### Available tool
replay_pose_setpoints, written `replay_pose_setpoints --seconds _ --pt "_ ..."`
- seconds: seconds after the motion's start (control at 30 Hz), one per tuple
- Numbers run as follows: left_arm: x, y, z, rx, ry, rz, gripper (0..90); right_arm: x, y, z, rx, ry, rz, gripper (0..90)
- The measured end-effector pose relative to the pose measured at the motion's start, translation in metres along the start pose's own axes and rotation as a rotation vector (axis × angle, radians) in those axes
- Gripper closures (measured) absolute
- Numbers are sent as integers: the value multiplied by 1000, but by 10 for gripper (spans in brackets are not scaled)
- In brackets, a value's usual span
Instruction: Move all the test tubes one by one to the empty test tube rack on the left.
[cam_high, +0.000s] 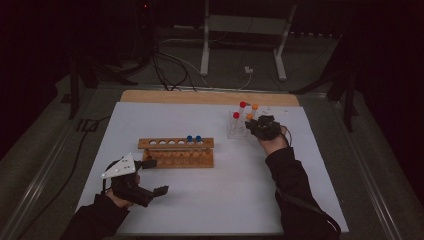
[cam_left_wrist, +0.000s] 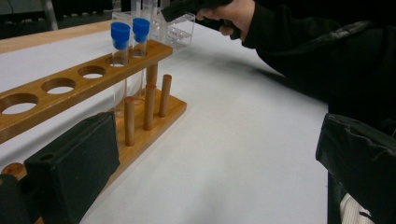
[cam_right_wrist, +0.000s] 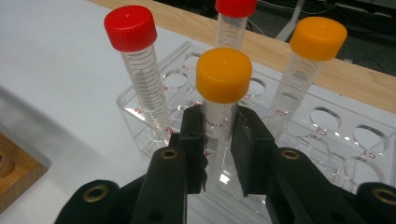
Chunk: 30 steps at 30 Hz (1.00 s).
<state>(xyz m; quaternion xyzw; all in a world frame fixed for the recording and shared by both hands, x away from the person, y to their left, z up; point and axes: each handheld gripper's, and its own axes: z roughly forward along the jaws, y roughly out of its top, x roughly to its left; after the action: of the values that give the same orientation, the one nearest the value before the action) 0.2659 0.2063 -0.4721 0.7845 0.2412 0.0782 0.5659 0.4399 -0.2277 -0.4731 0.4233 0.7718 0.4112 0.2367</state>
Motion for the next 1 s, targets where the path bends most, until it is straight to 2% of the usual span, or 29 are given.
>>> replay_pose_setpoints --seconds 0.47,0.77,1.0 --pt "0 0 1 6 2 5 4 1 20 -21 -30 -4 -34 749" --pt "0 1 1 7 1 3 4 4 38 -45 -69 -4 -60 750" --pt "-1 2 1 10 2 3 4 6 44 -64 -79 4 -77 750"
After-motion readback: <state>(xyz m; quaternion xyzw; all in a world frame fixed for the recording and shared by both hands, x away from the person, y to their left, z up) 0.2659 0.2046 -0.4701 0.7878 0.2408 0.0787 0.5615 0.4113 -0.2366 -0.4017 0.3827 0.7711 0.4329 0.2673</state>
